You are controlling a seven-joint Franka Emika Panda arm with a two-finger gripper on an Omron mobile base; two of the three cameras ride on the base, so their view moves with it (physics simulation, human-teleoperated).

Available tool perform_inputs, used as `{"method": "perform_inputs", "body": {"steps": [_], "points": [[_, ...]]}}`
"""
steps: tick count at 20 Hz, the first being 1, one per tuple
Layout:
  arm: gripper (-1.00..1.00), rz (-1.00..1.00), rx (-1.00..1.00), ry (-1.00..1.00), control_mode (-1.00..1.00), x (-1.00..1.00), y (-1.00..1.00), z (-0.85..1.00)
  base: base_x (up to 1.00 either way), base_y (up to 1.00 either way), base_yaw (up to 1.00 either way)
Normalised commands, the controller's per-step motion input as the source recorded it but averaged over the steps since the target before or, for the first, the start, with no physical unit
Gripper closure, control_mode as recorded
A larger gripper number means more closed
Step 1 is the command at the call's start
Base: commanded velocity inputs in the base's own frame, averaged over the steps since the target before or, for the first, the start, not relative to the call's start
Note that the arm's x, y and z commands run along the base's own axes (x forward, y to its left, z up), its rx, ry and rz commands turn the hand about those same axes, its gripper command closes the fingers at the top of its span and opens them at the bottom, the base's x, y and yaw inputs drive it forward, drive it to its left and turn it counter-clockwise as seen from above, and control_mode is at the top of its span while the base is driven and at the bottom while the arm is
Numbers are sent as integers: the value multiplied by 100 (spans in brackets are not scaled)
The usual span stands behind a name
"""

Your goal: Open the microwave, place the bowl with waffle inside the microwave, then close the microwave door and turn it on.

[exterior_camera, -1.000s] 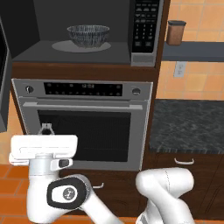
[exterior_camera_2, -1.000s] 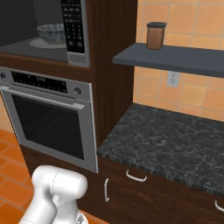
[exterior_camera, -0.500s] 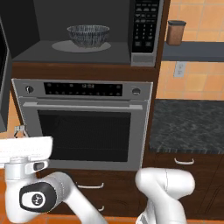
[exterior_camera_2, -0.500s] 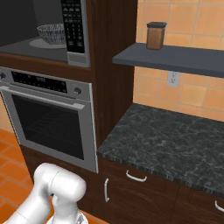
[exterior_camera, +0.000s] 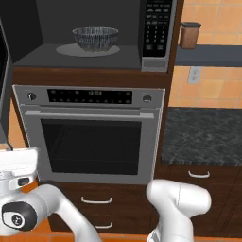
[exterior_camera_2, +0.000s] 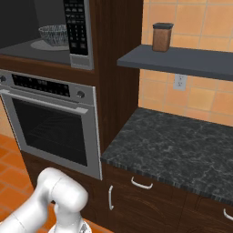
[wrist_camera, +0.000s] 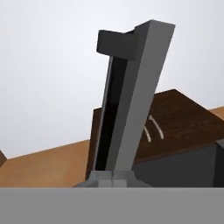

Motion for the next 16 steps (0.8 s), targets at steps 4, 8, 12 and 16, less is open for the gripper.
{"method": "perform_inputs", "body": {"steps": [4, 8, 12, 16], "points": [[100, -1, 0, -16, -100, 2, 42, 3, 0, 0, 0], [100, -4, 2, -25, -100, 0, 15, 30, 0, 0, 0], [100, -6, 0, -19, -100, 11, 18, 27, 0, 0, 0], [100, -5, 0, -12, -100, 26, 30, 23, 0, 0, 0]]}}
